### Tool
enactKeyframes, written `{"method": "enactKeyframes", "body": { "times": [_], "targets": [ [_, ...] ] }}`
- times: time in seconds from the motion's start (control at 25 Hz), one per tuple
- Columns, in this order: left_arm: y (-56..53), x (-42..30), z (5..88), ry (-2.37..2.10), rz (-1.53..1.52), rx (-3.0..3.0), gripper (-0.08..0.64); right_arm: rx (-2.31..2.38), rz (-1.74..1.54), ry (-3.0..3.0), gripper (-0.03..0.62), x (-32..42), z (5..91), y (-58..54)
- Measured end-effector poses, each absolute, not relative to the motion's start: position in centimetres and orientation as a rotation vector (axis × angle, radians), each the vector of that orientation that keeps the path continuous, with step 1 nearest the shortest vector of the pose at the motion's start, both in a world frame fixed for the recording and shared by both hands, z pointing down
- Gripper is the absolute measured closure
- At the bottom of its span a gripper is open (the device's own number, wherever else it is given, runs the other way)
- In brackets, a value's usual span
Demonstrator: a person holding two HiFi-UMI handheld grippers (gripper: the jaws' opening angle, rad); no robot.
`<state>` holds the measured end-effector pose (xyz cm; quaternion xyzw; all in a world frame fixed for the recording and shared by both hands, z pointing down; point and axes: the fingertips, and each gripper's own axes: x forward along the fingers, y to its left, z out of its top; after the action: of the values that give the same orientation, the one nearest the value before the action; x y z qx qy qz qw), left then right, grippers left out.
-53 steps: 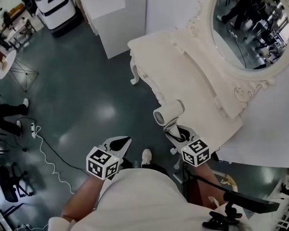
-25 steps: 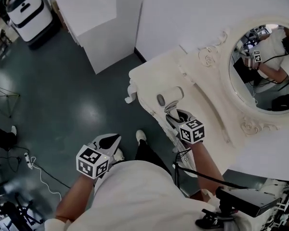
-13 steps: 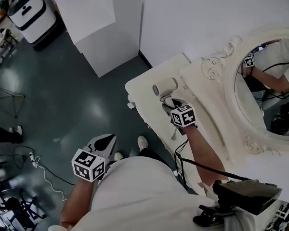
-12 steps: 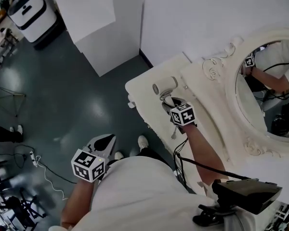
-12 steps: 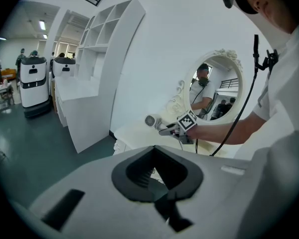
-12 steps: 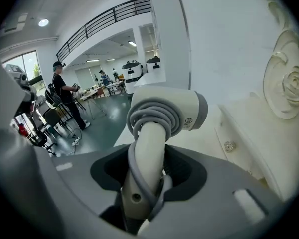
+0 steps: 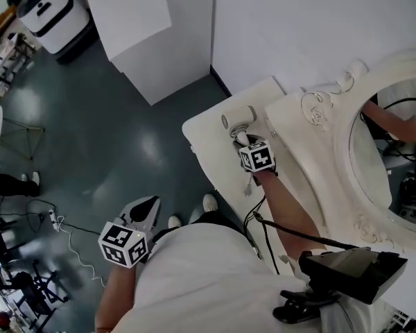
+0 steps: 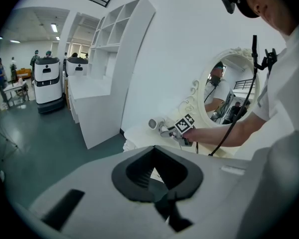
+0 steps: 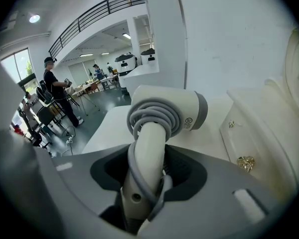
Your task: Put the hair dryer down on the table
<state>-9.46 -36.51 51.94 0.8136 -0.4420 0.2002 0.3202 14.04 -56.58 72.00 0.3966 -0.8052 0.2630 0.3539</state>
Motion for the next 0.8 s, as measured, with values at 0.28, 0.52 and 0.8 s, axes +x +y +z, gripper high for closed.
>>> {"method": "enactKeyframes", "body": {
  "times": [0.28, 0.52, 0.8],
  "targets": [
    [-37.9, -9.6, 51.8, -1.16, 0.549, 2.128, 0.557, 1.056, 0.66, -2.051, 0.414, 13.9, 72.8, -57.8],
    [-38.9, -9.1, 51.8, -1.14, 0.557, 2.144, 0.557, 1.062, 0.596, -2.03, 0.411, 13.9, 73.2, -58.0],
    [-39.5, -9.5, 51.9, -1.132, 0.56, 2.153, 0.557, 1.075, 0.567, -2.026, 0.405, 13.9, 73.5, -58.2]
  ]
}}
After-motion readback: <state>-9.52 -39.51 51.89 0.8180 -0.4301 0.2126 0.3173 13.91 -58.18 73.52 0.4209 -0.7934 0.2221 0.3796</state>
